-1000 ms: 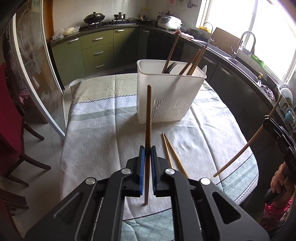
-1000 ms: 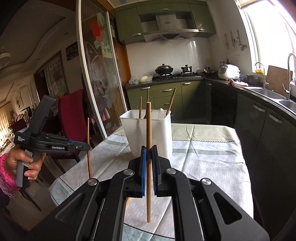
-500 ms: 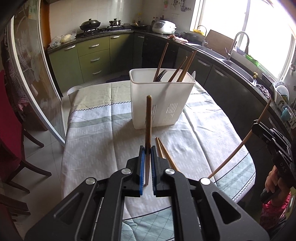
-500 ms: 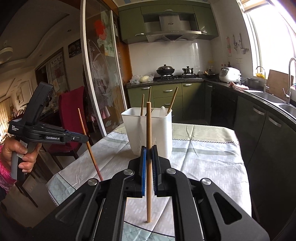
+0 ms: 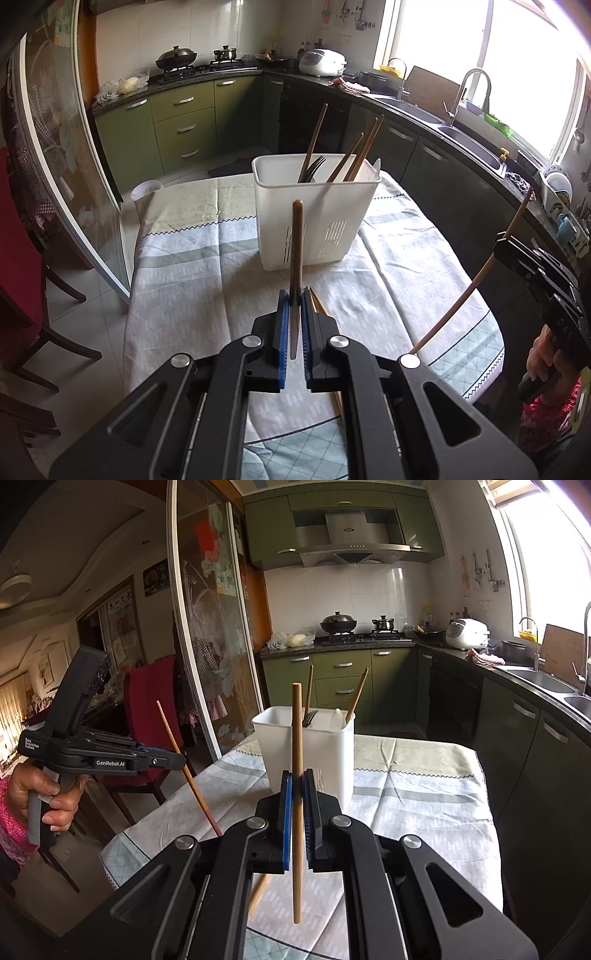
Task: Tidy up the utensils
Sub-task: 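Lower both chopsticks into the white holder and open both tools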
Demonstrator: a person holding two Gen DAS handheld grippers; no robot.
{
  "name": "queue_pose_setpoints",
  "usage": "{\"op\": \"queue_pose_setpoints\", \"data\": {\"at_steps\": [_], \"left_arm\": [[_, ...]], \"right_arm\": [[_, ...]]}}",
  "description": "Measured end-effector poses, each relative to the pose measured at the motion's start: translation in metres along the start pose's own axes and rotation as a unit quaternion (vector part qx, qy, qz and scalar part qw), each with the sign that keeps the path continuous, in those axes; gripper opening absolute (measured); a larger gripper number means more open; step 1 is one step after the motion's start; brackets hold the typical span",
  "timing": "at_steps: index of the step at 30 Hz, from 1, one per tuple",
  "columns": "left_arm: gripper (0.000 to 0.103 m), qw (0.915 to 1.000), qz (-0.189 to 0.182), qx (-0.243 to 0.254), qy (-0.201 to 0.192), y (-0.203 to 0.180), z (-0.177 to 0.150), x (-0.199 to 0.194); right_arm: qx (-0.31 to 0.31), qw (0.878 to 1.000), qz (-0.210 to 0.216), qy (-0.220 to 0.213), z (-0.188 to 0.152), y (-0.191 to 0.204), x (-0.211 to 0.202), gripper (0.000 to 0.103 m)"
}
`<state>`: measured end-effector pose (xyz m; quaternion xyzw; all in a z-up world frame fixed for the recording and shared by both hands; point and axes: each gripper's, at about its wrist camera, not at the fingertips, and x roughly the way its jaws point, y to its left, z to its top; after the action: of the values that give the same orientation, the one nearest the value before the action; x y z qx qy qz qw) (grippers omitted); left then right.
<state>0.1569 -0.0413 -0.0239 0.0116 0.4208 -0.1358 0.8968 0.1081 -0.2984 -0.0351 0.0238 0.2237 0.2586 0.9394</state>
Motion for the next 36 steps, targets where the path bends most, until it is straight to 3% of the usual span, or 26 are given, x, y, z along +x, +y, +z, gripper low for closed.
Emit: {"op": "queue_pose_setpoints", "data": {"at_steps": [5, 10, 17, 24, 30, 36], "left_arm": [[0.007, 0.9995, 0.003, 0.006, -0.03, -0.003, 0.028, -0.024], [0.007, 0.9961, 0.018, 0.017, -0.085, -0.009, 0.071, -0.054], [0.007, 0.9885, 0.017, 0.015, -0.149, -0.016, 0.122, -0.07], [0.007, 0.9905, 0.022, 0.006, -0.136, -0.011, 0.144, -0.023], [0.007, 0.9953, 0.027, 0.0, -0.093, -0.004, 0.136, 0.021], [0.007, 0.9976, 0.025, 0.002, -0.064, -0.002, 0.121, 0.042]], "right_arm": [[-0.002, 0.999, 0.015, -0.043, 0.045, 0.003, -0.009, 0.007], [-0.002, 0.994, 0.022, -0.111, 0.099, 0.007, -0.015, 0.007], [-0.005, 0.984, -0.011, -0.178, 0.158, 0.005, 0.005, 0.007], [0.0, 0.987, -0.044, -0.157, 0.174, -0.01, 0.068, 0.007], [0.017, 0.993, -0.046, -0.111, 0.155, -0.029, 0.118, 0.007], [0.024, 0.996, -0.041, -0.075, 0.13, -0.038, 0.139, 0.007]]}}
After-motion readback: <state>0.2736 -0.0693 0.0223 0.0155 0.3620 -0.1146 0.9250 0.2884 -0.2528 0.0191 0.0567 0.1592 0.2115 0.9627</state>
